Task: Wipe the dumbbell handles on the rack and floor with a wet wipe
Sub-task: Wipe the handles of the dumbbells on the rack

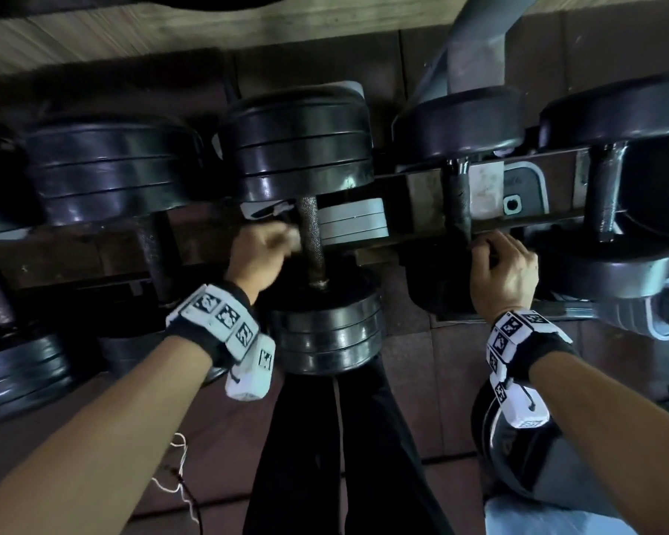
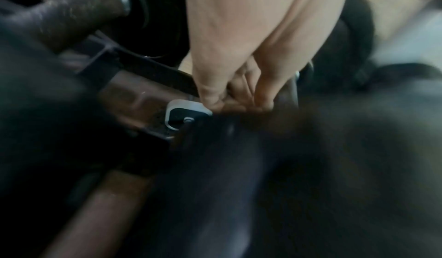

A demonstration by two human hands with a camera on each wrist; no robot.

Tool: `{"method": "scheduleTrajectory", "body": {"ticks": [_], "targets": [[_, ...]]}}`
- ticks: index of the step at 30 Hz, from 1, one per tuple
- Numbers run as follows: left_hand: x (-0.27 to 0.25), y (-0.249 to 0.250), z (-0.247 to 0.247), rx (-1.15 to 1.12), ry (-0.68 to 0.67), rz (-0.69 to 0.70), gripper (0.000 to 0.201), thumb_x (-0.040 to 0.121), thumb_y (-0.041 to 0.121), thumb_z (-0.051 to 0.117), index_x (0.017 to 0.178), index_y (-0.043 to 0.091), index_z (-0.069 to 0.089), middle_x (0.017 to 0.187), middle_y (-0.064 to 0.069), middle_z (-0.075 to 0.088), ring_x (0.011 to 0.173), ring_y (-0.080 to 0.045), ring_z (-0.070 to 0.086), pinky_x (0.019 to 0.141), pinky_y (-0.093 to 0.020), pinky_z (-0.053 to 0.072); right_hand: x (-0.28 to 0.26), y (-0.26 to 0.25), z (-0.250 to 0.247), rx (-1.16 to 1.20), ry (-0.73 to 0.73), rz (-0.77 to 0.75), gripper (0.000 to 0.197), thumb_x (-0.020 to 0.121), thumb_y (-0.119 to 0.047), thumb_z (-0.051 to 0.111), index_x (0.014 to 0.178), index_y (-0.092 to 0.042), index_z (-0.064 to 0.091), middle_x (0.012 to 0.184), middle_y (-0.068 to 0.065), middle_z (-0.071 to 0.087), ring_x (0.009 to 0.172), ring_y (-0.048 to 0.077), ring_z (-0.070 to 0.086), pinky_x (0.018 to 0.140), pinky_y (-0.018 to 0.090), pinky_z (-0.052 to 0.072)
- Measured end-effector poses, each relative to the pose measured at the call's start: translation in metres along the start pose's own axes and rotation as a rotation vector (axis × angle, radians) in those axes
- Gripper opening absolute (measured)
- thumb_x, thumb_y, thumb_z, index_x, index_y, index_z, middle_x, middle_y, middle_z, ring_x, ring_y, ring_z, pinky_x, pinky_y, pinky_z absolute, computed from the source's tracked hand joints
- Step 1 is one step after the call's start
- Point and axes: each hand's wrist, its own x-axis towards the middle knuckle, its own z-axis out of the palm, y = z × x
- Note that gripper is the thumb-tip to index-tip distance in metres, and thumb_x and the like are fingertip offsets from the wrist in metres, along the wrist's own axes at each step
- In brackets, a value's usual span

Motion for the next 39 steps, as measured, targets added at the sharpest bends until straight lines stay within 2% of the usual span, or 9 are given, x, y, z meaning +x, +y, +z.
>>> {"method": "scheduleTrajectory", "body": {"ticks": [4,8,12,19,22,28,34,37,39], "targets": [[0.020,0.017,-0.002,-0.118,0.124,0.034,0.012,0.087,0.019,0.059,0.077,0.020,0.066,0.077,0.000,0.068,0.060,0.008,0.055,0.062,-0.013,0.043,0.000,-0.001,0.000,-0.001,0.005,0.004,0.031,0.088,-0.025,0.043,0.074,-0.007,0.065,0.078,0.011,0.067,0.074,0.039,0.061,0.073,0.049,0.048],[-0.006,-0.012,0.007,0.008,-0.089,-0.013,0.012,0.093,0.015,0.066,0.095,0.004,0.072,0.093,-0.004,0.073,0.081,0.006,0.063,0.086,-0.022,0.049,0.000,0.000,0.000,0.006,0.019,-0.010,0.031,0.088,-0.024,0.043,0.074,-0.008,0.066,0.076,0.011,0.067,0.073,0.040,0.061,0.071,0.050,0.048],[-0.019,-0.023,0.011,0.061,-0.219,-0.088,0.005,0.090,0.003,0.069,0.091,0.008,0.069,0.085,0.002,0.068,0.072,0.021,0.058,0.075,0.001,0.038,0.000,0.002,0.001,-0.009,0.018,-0.011,0.032,0.088,-0.025,0.043,0.075,-0.008,0.066,0.075,0.012,0.067,0.072,0.040,0.061,0.070,0.051,0.049],[0.028,0.015,0.003,-0.246,0.067,-0.066,0.013,0.096,0.002,0.056,0.093,0.010,0.065,0.071,0.011,0.064,0.057,0.009,0.057,0.058,-0.009,0.040,0.001,0.006,0.002,-0.007,0.012,-0.021,0.032,0.088,-0.025,0.041,0.074,-0.008,0.064,0.075,0.013,0.066,0.072,0.041,0.060,0.069,0.053,0.048],[0.032,0.012,0.002,-0.275,0.055,-0.108,0.020,0.098,0.010,0.057,0.088,0.025,0.066,0.070,0.018,0.067,0.062,0.007,0.058,0.061,-0.016,0.040,0.001,0.006,0.002,-0.009,0.015,-0.008,0.032,0.089,-0.026,0.041,0.073,-0.008,0.062,0.074,0.013,0.064,0.071,0.041,0.058,0.068,0.053,0.047],[-0.003,-0.001,-0.003,-0.169,0.037,0.025,0.027,0.097,-0.001,0.055,0.124,-0.002,0.061,0.089,0.002,0.065,0.064,0.011,0.060,0.061,-0.006,0.042,0.001,0.007,0.004,0.000,0.015,0.005,0.032,0.090,-0.026,0.041,0.077,-0.009,0.065,0.078,0.012,0.068,0.074,0.040,0.061,0.072,0.055,0.049],[0.018,0.018,0.008,-0.197,0.037,0.042,0.023,0.099,-0.004,0.049,0.113,0.009,0.062,0.083,0.007,0.060,0.060,0.011,0.056,0.061,-0.008,0.041,0.001,0.008,0.003,-0.003,0.019,-0.008,0.032,0.090,-0.025,0.041,0.076,-0.009,0.064,0.076,0.011,0.067,0.073,0.038,0.061,0.071,0.053,0.049],[0.007,0.008,0.009,-0.177,0.033,0.019,0.020,0.097,0.001,0.056,0.111,0.009,0.067,0.088,0.012,0.067,0.072,0.011,0.060,0.072,-0.007,0.044,0.001,0.008,0.004,0.002,0.023,0.006,0.031,0.090,-0.024,0.042,0.077,-0.009,0.065,0.077,0.010,0.068,0.073,0.037,0.061,0.072,0.053,0.049],[-0.004,-0.006,0.003,-0.131,-0.006,0.015,0.022,0.097,0.001,0.058,0.116,0.004,0.068,0.099,0.003,0.073,0.093,-0.006,0.068,0.091,-0.020,0.049,0.001,0.009,0.004,0.011,0.034,0.003,0.030,0.090,-0.023,0.043,0.077,-0.009,0.065,0.076,0.010,0.068,0.073,0.037,0.061,0.073,0.054,0.050]]}}
